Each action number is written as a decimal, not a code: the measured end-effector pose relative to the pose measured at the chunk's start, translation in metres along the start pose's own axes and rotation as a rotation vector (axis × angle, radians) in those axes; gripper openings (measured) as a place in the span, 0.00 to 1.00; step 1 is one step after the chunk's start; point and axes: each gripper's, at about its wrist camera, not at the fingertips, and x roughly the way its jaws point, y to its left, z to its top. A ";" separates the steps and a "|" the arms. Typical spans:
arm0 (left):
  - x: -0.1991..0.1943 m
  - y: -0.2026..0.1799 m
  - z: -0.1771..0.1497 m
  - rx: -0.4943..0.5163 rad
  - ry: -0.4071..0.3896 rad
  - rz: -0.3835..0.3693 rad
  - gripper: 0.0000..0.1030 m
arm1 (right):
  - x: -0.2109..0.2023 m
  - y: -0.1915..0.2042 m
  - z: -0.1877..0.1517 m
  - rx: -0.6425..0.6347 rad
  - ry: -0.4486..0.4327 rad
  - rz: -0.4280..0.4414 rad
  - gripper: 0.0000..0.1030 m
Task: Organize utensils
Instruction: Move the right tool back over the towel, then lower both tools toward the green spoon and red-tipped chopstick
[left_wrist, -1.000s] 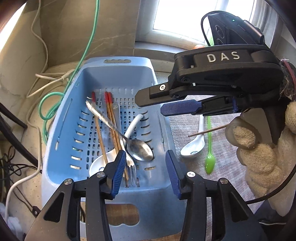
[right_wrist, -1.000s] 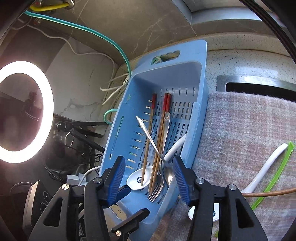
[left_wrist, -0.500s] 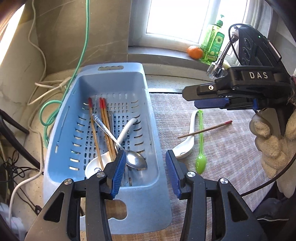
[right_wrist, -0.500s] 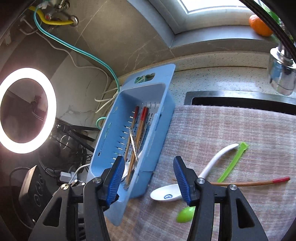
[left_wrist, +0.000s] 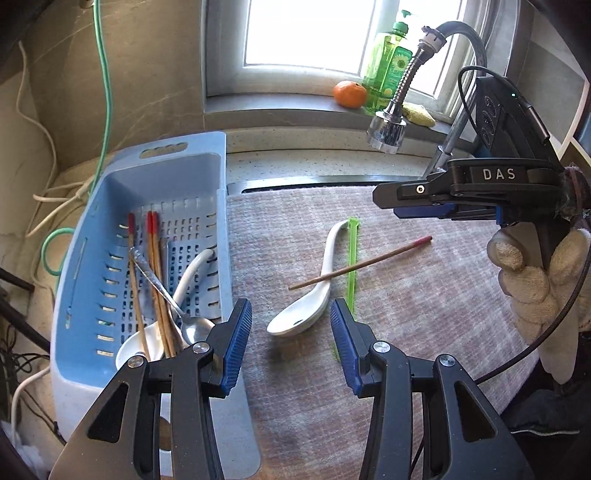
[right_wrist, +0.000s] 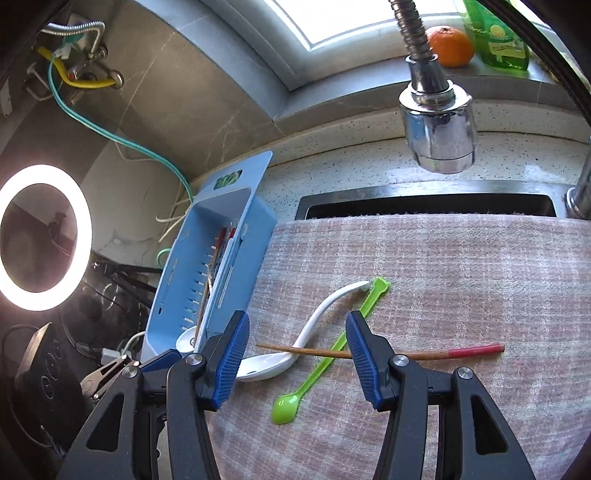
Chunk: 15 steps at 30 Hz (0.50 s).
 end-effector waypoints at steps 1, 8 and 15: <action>-0.001 0.000 0.000 -0.011 -0.002 0.001 0.42 | 0.005 0.000 0.000 -0.005 0.020 0.011 0.37; -0.015 0.006 -0.015 -0.088 0.001 0.031 0.42 | 0.050 0.003 -0.001 -0.046 0.210 0.041 0.21; -0.032 0.009 -0.031 -0.152 -0.007 0.064 0.42 | 0.067 -0.002 0.000 -0.042 0.272 0.034 0.21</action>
